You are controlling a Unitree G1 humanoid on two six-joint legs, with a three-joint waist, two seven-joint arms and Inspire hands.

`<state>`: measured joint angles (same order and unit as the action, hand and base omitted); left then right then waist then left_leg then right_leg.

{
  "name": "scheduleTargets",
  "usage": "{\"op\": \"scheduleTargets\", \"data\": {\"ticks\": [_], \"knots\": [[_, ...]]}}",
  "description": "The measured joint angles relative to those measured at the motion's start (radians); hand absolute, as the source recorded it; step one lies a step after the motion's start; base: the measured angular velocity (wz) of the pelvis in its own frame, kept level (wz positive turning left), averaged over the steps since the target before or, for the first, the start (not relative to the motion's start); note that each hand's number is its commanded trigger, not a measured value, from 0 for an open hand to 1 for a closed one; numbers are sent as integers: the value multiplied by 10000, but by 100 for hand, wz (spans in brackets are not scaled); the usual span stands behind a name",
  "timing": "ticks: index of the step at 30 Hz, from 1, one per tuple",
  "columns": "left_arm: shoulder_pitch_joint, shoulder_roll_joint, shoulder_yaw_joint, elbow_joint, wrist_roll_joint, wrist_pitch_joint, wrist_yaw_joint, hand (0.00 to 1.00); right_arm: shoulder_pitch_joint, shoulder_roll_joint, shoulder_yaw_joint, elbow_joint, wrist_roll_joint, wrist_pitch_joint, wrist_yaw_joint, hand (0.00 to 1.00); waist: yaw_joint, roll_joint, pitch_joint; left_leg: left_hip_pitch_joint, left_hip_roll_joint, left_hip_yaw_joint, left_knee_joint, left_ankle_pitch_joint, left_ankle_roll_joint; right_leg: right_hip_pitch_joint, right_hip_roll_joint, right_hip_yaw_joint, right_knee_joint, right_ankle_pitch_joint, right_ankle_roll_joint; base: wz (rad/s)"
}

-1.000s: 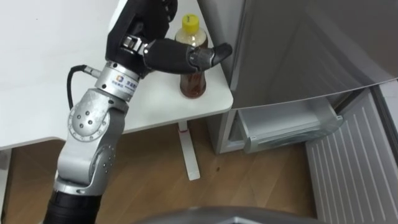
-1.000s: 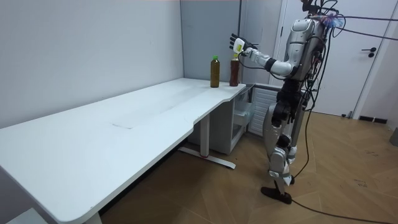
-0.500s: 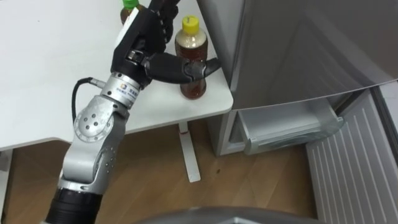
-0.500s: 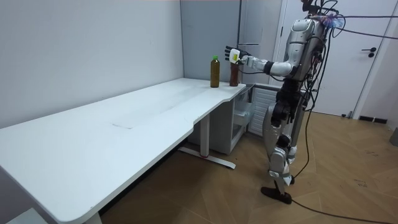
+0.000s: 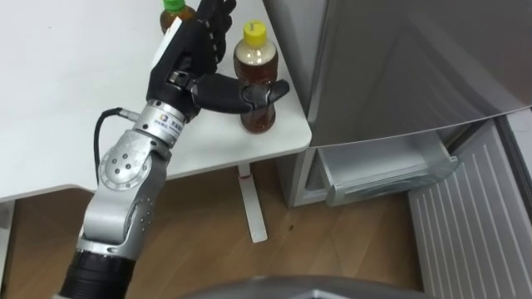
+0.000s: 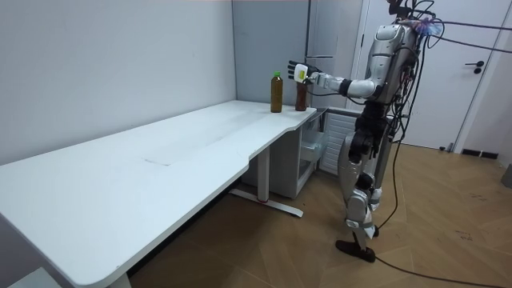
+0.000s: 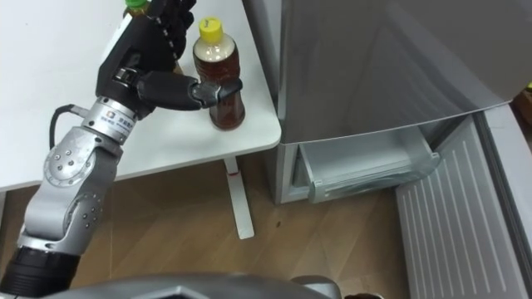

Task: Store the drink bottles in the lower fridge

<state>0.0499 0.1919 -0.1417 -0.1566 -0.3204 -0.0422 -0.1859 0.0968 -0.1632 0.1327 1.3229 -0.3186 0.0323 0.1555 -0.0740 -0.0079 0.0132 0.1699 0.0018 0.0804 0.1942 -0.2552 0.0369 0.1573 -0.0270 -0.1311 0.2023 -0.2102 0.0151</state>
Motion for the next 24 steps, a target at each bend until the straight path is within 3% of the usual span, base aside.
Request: {"op": "scheduleTargets", "data": {"ticks": [21,22,23,24], "knots": [[35,-2,-3,298,-2,-25,26,0,6,-15,-9,-39,72,0,-23,0,0,160,-23,-34,11,226,-39,0,0,-144,16,163,31,3,-4,-2],[66,-2,-4,409,-3,-25,18,6,5,-24,-9,-40,76,1,-27,0,-1,219,-44,-34,13,258,-40,0,1,-149,19,186,28,8,-11,-10],[84,-2,-6,463,-4,-24,15,44,8,-26,-9,-40,76,2,-28,0,-13,223,-39,-34,13,263,-46,0,1,-154,18,189,28,8,-11,-6],[114,-2,-8,560,-3,-24,2,67,17,-26,-8,-38,76,11,-26,0,-19,245,-38,-36,12,273,-47,0,1,-164,19,200,29,9,-12,0]]}}
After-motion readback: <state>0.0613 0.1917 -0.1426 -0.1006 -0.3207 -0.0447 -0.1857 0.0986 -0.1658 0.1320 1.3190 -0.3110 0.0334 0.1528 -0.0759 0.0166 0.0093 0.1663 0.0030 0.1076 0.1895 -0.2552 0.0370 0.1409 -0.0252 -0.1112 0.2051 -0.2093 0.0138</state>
